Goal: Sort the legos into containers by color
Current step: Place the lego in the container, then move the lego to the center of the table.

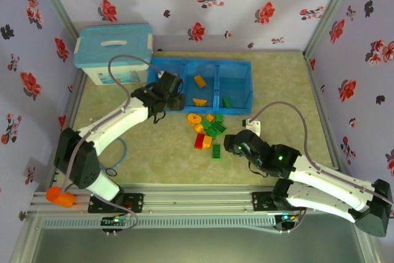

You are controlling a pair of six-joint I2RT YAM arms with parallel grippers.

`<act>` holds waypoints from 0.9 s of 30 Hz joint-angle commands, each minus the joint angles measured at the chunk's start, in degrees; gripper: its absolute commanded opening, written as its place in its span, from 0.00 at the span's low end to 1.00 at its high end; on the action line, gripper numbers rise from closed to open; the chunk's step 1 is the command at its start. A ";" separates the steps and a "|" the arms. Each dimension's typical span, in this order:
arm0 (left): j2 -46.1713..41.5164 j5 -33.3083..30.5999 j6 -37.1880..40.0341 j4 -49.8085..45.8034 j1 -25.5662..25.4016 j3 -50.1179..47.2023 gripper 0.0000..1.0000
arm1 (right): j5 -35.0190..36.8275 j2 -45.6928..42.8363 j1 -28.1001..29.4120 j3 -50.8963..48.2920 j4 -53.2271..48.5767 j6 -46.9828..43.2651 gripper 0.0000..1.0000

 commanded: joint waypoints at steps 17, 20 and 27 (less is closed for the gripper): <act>2.24 7.69 -8.83 11.10 -15.11 -13.95 0.60 | 1.54 -0.09 0.88 -2.22 1.12 2.71 0.68; 4.97 7.69 -9.52 11.11 -16.43 -13.59 0.58 | 1.49 -0.11 0.94 -2.56 1.35 2.79 0.68; 10.02 7.95 -10.68 11.81 -17.14 -13.23 0.44 | 1.41 -0.18 1.02 -2.88 1.10 2.91 0.68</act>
